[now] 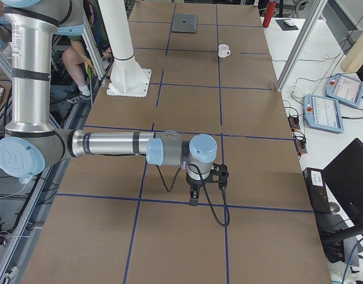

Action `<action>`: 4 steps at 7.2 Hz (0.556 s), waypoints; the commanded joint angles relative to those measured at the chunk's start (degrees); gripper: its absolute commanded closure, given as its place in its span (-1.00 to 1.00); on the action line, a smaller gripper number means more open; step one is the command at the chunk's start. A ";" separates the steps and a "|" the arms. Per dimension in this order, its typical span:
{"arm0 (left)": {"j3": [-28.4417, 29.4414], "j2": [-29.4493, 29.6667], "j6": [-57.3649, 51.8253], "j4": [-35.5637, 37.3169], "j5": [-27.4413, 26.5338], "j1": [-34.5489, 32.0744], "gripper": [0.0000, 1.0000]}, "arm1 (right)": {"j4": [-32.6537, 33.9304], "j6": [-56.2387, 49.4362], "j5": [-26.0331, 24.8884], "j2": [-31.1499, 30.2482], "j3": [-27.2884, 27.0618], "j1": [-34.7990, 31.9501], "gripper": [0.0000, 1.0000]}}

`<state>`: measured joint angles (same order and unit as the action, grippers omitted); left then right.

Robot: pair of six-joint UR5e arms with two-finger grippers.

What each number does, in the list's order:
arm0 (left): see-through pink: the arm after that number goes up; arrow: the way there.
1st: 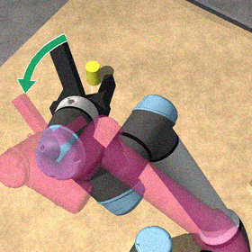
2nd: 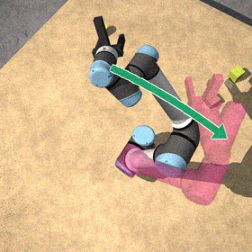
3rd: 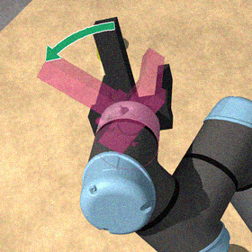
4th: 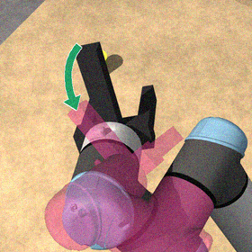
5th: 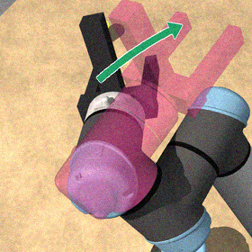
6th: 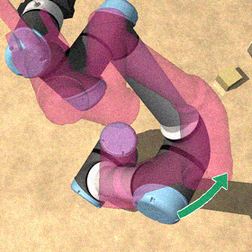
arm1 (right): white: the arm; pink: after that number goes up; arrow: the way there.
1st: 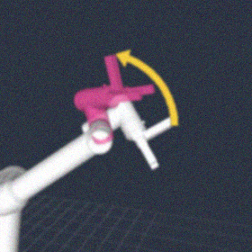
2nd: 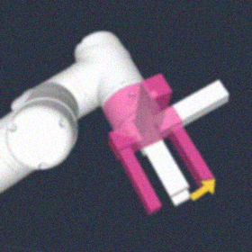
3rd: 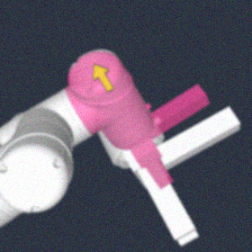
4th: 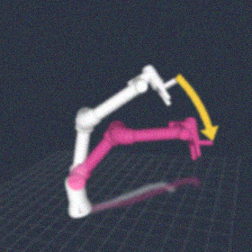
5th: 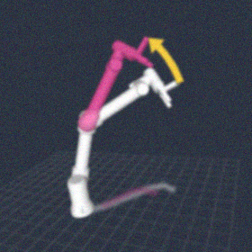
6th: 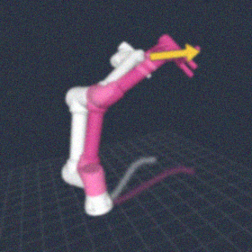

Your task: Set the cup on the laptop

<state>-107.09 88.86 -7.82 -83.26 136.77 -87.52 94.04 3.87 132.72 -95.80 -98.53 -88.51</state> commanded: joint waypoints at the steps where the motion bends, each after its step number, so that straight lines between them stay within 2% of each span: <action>1: -1.54 7.52 0.18 5.25 -0.10 6.37 -1.00 | 0.00 0.00 0.00 0.00 0.00 0.00 -1.00; 3: -0.58 16.65 9.43 10.73 -0.97 11.73 -1.00 | 0.00 0.00 0.00 0.00 0.00 0.00 -1.00; 4: -0.58 18.08 12.71 10.75 -1.59 15.07 -1.00 | 0.00 0.00 0.00 0.00 0.00 0.00 -1.00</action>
<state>-107.73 103.65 -0.03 -73.77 135.96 -76.43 94.04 3.87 132.71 -95.80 -98.53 -88.51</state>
